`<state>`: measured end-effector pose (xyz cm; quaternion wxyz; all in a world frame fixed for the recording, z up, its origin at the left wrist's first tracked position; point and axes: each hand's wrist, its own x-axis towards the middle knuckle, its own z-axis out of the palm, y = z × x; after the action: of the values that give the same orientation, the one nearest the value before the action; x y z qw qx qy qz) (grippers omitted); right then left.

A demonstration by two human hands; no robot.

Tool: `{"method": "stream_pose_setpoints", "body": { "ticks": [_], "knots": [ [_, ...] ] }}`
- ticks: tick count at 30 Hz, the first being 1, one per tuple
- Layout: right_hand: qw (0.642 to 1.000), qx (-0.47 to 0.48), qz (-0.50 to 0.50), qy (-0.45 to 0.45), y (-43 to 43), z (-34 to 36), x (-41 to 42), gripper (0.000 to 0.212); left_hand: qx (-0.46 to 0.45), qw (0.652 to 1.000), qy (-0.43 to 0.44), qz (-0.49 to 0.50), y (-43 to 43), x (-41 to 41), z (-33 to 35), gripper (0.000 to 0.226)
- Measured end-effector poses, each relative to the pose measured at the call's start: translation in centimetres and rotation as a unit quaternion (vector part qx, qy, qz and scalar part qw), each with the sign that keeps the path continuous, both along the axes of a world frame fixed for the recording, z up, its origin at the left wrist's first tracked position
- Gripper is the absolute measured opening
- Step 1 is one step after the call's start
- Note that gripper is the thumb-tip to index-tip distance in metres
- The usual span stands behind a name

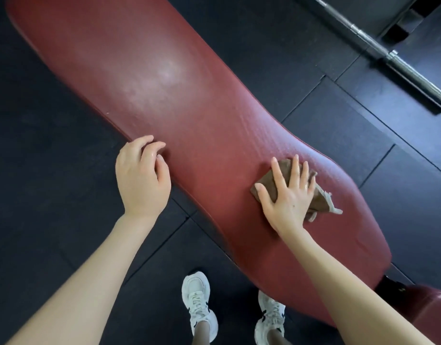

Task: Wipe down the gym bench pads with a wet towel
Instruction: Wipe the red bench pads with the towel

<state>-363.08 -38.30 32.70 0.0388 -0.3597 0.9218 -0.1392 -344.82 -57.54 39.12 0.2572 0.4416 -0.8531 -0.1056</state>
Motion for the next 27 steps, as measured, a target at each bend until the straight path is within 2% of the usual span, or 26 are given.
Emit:
{"method": "stream_pose_setpoints", "body": {
  "ticks": [4, 8, 14, 18, 20, 22, 27],
  "knots": [
    [0.997, -0.005, 0.079, 0.001, -1.7, 0.4, 3.4, 0.074, 0.022, 0.999, 0.012, 0.048, -2.0, 2.3, -0.3, 0.024],
    [0.988, -0.047, 0.148, 0.006, -6.6, 1.7, 5.4, 0.062, 0.042, 0.996, 0.016, 0.077, -4.7, 3.8, -0.1, 0.027],
    [0.961, -0.102, 0.251, 0.064, -24.0, 5.4, 9.1, 0.055, 0.040, 0.995, 0.036, 0.081, -9.7, 5.6, 0.8, 0.032],
    [0.947, -0.043, 0.297, 0.115, -32.8, 7.5, 10.9, 0.061, 0.042, 0.993, 0.054, 0.097, -11.7, 6.3, 1.7, 0.036],
    [0.947, -0.044, 0.297, 0.112, -31.8, 7.1, 10.7, 0.065, 0.043, 0.992, 0.058, 0.100, -11.9, 6.3, 2.2, 0.037],
    [0.947, -0.058, 0.299, 0.100, -27.3, 6.1, 10.5, 0.068, 0.045, 0.993, 0.060, 0.090, -11.4, 6.0, 2.7, 0.036],
    [0.970, -0.005, 0.230, 0.080, -8.7, 1.8, 9.8, 0.065, 0.054, 0.998, 0.040, -0.012, -7.2, 2.8, 2.5, 0.033]
  ]
}}
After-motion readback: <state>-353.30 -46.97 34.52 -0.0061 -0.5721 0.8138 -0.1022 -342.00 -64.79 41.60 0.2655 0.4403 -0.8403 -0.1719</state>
